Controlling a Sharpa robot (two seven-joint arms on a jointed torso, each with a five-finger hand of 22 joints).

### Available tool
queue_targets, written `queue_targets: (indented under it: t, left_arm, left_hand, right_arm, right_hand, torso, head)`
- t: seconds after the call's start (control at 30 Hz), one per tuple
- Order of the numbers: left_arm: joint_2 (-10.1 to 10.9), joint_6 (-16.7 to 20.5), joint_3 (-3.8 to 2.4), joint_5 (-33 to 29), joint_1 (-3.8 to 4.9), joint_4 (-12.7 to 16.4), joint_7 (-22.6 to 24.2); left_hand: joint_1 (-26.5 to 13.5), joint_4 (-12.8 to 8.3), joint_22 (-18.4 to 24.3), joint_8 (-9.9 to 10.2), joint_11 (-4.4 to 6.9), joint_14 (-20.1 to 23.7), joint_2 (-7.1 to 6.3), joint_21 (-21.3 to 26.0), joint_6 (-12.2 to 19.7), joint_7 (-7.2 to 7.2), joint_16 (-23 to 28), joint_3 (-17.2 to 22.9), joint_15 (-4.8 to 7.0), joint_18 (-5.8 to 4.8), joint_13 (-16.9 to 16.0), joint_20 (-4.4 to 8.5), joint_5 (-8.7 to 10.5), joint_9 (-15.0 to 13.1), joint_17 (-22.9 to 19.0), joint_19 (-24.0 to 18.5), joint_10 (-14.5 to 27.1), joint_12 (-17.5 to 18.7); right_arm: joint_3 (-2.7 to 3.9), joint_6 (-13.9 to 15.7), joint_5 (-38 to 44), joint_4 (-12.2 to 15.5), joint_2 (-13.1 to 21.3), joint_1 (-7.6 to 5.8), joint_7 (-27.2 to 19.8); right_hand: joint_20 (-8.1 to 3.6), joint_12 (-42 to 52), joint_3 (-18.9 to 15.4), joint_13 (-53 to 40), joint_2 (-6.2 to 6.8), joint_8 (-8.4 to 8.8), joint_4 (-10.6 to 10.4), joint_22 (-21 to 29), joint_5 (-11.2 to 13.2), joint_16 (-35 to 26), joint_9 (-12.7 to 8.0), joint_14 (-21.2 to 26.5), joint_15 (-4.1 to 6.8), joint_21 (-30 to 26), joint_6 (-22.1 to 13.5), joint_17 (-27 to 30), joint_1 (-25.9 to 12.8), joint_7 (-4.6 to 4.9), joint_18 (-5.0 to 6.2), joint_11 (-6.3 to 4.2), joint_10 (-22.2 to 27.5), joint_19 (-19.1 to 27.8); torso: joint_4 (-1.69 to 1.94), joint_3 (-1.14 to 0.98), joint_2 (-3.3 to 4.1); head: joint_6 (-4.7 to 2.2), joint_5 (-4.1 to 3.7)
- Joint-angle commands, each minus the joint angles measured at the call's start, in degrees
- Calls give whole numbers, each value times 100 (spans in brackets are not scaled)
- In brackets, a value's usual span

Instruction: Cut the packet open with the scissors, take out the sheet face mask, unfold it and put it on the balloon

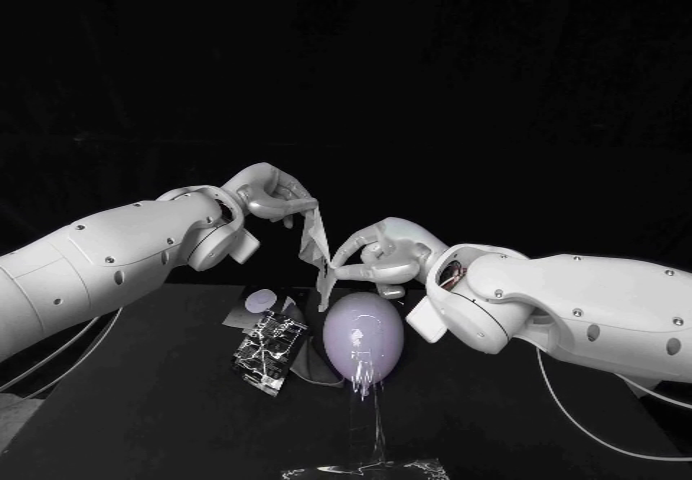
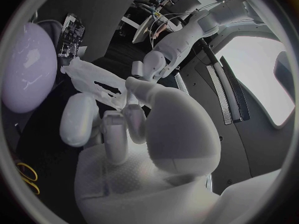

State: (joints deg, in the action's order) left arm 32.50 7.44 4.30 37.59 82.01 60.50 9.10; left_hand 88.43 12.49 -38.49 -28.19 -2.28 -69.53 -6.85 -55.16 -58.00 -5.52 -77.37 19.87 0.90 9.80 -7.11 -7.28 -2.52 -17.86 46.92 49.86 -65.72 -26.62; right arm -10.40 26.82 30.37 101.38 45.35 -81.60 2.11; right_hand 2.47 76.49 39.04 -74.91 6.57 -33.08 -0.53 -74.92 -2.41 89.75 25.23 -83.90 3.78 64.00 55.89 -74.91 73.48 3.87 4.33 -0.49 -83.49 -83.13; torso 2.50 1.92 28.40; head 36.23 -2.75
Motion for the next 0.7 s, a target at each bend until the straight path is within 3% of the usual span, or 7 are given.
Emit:
queue_targets:
  t: [0.03, 0.3, 0.37, 0.7]
  left_arm:
    - [-17, -127, -3, 152, -38, -22, 210]
    - [20, -208, 25, 349, -149, 116, 285]
    - [39, -223, 32, 379, -175, 165, 297]
    - [34, -361, 61, 663, -396, 336, 348]
  left_hand:
    - [28, -246, -5, -25, 19, -34, 13, -25, -22, -23, -23, 273, 12, 62, 5, 36, -20, -5, 8, 17, -39, 27]
    - [34, -249, -12, -20, 19, -37, 12, -34, -19, -26, -35, 280, 12, 62, 9, 38, -21, -4, 14, 17, -34, 34]
    - [34, -249, -12, -20, 19, -37, 12, -34, -19, -26, -35, 280, 12, 62, 9, 38, -21, -4, 14, 17, -34, 34]
    - [36, -250, -17, -18, 19, -41, 11, -38, -18, -28, -42, 283, 12, 62, 12, 39, -21, -3, 23, 17, -31, 37]
  right_arm:
    - [-9, -20, -139, 101, -107, 78, -215]
    - [-29, 318, -127, 261, -322, 405, -331]
    - [-31, 365, -127, 303, -339, 475, -344]
    - [-38, 528, -110, 599, -125, 843, -379]
  right_hand:
    - [-17, -18, -18, -493, -52, -19, 4, -923, -40, 25, 9, -610, 6, -29, 26, -1509, -5, 0, 5, 5, -18, 31]
    - [-17, -24, -19, -488, -53, -19, 3, -921, -40, 25, 9, -610, 5, -37, 25, -1509, -6, 0, 6, 5, -15, 33]
    - [-16, -29, -19, -485, -57, -19, 1, -919, -40, 25, 9, -610, 5, -47, 24, -1509, -9, 0, 8, 5, -12, 36]
    - [-16, -33, -20, -483, -60, -19, 0, -915, -40, 25, 9, -610, 5, -64, 23, -1509, -11, 0, 11, 6, -11, 41]
  torso:
    - [-1, 20, -34]
    - [-1, 38, -52]
    - [-2, 26, -46]
    - [-22, 19, -37]
  head:
    - [28, 20]
    - [109, 20]
    - [132, 20]
    - [237, -9]
